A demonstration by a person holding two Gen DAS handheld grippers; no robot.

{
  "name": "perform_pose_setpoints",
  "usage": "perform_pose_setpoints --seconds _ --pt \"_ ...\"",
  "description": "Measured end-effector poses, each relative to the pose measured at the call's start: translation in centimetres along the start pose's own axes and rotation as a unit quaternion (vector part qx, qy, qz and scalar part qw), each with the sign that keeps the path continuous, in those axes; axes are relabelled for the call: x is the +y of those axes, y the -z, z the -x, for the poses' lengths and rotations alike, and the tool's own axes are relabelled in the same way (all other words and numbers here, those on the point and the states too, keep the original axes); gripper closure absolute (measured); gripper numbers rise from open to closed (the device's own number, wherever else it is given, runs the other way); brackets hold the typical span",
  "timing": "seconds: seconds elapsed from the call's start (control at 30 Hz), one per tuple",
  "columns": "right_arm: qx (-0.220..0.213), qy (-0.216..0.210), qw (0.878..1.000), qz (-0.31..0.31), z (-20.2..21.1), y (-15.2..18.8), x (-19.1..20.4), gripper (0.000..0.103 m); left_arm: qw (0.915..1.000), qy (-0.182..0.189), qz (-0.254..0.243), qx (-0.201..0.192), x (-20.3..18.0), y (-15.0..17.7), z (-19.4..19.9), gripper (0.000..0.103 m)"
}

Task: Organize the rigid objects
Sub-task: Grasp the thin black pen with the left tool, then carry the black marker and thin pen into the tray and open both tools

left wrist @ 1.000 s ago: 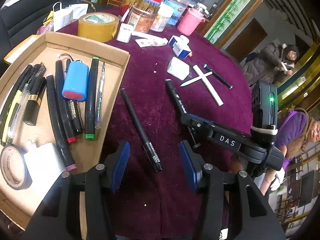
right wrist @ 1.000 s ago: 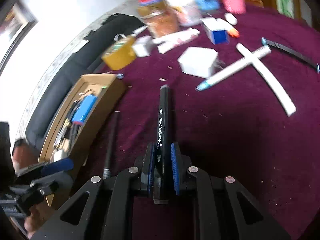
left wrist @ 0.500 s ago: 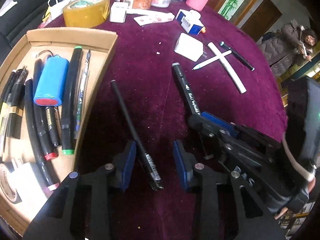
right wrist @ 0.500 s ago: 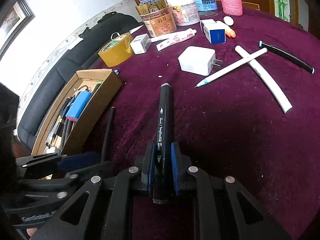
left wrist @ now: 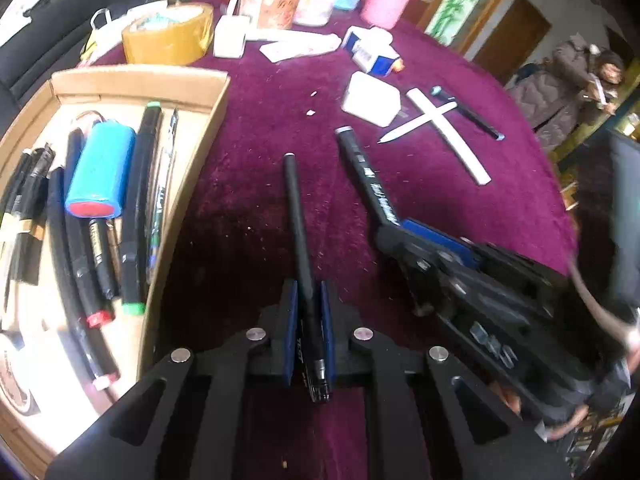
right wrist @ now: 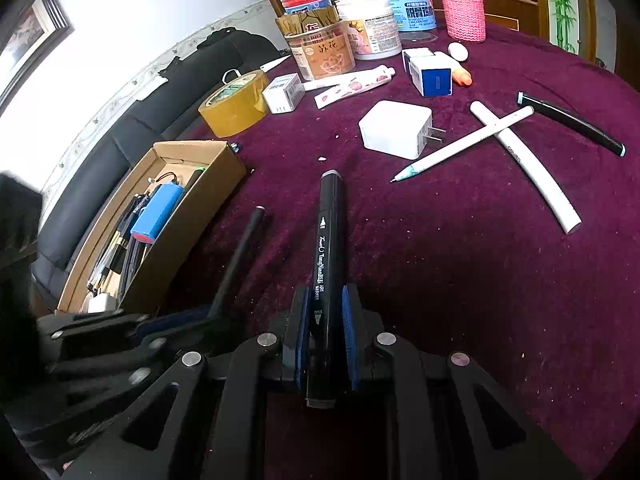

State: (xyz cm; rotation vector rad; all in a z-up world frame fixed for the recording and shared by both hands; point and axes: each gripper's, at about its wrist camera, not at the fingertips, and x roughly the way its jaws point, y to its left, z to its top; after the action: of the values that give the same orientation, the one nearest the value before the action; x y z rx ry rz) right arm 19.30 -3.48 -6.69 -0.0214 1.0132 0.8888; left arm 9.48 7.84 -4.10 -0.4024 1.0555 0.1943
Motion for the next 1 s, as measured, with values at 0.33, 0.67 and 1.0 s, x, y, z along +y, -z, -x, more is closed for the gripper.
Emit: perform_pose_setpoints --seconds 0.33,0.67,1.0 --pt "-0.026 -0.011 0.999 0.023 1.0 0.2 1.0 0.088 0.9982 0.041 0.027 -0.033 3.2 2.0 6.4 0.094" --pt "-0.068 -0.069 0.995 0.025 4.9 1.4 5.0 0.088 0.9939 0.033 0.060 -0.087 8.4 2.8 12.6 0.094" --pt "-0.023 -0.117 0.990 0.069 1.6 1.6 13.2 0.088 0.9904 0.017 0.103 -0.091 13.1 2.1 10.5 0.094"
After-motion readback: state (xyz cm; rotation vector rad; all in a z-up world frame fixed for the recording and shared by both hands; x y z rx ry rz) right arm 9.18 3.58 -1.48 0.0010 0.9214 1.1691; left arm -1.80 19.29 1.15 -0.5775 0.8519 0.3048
